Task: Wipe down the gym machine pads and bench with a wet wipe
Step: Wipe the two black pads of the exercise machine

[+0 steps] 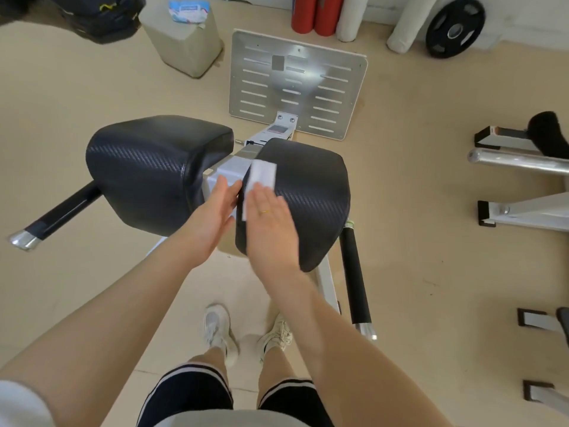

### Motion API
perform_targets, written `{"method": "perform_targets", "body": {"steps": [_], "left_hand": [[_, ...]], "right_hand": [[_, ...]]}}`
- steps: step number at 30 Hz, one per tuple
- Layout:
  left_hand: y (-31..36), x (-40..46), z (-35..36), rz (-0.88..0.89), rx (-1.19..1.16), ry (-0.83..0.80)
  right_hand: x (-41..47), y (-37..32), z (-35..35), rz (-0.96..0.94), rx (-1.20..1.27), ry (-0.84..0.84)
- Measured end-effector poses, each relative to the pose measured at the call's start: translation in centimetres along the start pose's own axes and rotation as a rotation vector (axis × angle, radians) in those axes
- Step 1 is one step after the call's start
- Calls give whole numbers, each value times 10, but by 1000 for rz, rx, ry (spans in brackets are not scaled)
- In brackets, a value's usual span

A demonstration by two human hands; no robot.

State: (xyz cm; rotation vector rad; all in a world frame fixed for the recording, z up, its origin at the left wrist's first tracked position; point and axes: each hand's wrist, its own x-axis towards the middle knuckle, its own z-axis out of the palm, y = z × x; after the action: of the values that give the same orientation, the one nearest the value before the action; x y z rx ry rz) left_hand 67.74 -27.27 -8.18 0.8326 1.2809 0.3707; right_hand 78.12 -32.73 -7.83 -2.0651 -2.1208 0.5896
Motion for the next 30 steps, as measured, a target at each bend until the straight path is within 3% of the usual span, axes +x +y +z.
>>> {"method": "perform_targets", "body": {"steps": [4,5,6,7,8,9,10,12,19,25,30], "left_hand": [[6,3,-17,-26,-24,-136],[9,-1,-20,42,45,-148],[14,-5,-22,102,-97,-230],[15,-9,-24,29,-327,-218],[11,-8,-28,203,-221,-379],[7,-5,-28,283,107,-263],[-1,2,-32,166,133,-295],[-4,6,-32,51,142,-233],[-16,-3,-52,66,196,-314],[-22,-5,-56,62,238,-319],[-28,0,-56,72,227,-297]], "right_hand": [[0,6,10,-57,-48,16],[-4,18,12,-30,-43,62],[-11,30,13,36,-25,152],[-19,44,14,140,15,236],[-29,56,14,244,68,304],[-38,65,18,334,82,327],[-44,69,21,383,82,330],[-41,60,24,404,73,369],[-6,-29,49,353,183,479],[3,0,21,438,34,481],[21,14,7,454,126,539]]}}
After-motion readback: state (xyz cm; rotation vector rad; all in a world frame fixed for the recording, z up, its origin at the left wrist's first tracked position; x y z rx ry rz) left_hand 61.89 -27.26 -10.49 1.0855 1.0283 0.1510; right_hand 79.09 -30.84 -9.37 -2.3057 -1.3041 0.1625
